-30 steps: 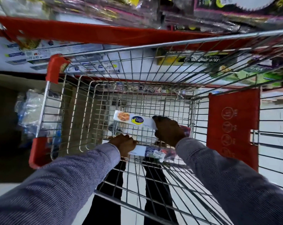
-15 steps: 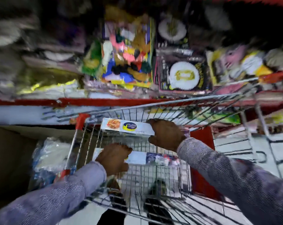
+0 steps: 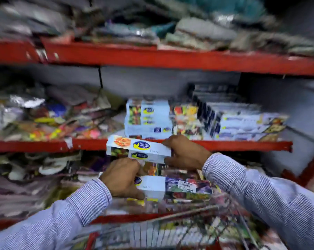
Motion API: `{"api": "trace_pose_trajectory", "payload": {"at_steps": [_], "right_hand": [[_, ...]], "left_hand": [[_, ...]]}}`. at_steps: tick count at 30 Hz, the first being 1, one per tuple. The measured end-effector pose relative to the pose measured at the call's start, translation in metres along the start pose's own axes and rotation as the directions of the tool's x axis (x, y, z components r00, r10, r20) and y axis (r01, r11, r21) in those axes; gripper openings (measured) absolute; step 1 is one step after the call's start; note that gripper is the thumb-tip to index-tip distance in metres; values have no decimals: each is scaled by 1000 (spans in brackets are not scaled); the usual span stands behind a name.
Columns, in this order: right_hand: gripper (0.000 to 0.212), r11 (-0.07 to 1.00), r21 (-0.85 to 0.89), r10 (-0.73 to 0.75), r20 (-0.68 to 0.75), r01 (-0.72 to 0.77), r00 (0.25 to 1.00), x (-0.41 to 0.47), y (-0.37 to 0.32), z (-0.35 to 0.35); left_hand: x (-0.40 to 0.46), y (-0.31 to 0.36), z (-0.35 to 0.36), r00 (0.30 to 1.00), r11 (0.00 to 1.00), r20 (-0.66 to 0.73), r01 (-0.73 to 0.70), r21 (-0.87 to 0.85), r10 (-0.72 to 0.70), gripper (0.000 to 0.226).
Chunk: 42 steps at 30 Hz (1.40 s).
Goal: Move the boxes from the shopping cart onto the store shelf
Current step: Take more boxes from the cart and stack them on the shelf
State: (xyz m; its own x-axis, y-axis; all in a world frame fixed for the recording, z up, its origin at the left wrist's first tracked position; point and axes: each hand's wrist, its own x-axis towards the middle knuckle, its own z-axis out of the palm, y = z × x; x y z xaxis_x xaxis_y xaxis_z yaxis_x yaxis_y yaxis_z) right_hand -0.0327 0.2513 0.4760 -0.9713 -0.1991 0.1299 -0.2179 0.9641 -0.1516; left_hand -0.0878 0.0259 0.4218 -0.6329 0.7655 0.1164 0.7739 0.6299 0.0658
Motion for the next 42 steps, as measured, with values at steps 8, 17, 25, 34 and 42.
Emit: {"api": "trace_pose_trajectory", "payload": {"at_steps": [8,17,25,34,42], "right_hand": [[27,993,-93,67,-99,-76,993,43,32,-80],[51,977,-102,185,-13,-186,983,117,91,-71],[46,980,-25,194,-62,-196,979,140,117,-54],[33,974,176,180,-205,-145,962,112,114,-81],[61,975,-51,204,-156,-214,966,68,119,-52]], "left_hand": [[60,-9,-92,995,999,-101,13,-51,-18,61],[115,-26,-113,998,997,-41,47,-69,-50,67],[148,-43,-110,997,996,-48,57,-73,-61,57],[191,-41,-96,975,990,-185,105,-98,-122,65],[201,-33,-70,933,998,-357,52,22,-41,65]]}}
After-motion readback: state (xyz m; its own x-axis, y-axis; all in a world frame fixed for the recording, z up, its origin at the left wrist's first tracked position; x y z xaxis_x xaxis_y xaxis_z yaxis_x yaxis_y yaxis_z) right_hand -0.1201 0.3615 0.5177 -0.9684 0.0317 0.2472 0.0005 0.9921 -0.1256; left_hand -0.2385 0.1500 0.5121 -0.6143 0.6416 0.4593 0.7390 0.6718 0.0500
